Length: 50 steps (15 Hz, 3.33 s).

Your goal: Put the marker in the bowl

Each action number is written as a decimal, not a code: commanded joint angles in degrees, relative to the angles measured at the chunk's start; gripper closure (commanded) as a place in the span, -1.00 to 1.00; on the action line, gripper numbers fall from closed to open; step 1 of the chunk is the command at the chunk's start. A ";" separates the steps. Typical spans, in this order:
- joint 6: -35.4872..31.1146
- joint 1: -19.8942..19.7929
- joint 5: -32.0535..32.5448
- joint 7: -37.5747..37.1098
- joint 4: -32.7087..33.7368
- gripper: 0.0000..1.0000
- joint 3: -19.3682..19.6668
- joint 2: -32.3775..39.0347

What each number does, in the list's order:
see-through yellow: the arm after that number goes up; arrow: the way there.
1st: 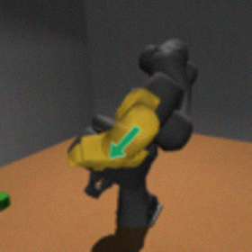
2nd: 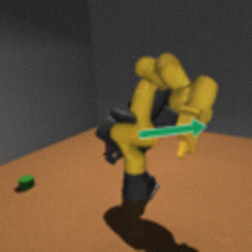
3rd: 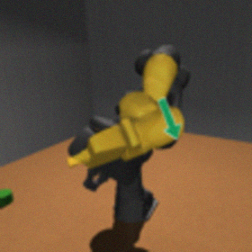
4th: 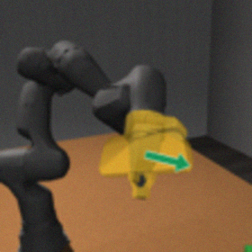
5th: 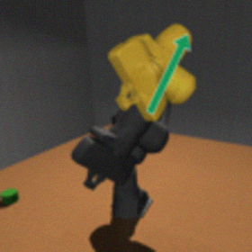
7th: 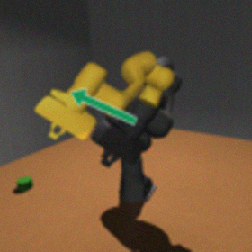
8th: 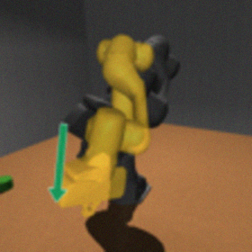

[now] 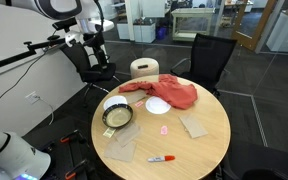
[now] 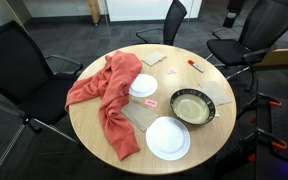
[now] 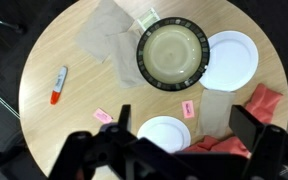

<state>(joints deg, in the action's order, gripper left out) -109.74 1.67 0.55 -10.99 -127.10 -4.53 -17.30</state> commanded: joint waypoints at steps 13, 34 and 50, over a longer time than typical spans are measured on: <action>-29.99 -14.24 4.38 0.37 -17.75 -1.00 13.18 2.27; -37.87 -16.44 0.62 1.24 -4.73 -1.00 18.44 30.02; -42.63 -20.99 -9.10 7.14 11.59 -1.00 14.27 53.68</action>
<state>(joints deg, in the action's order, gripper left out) -152.14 -18.01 -6.73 -5.80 -118.32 11.01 33.97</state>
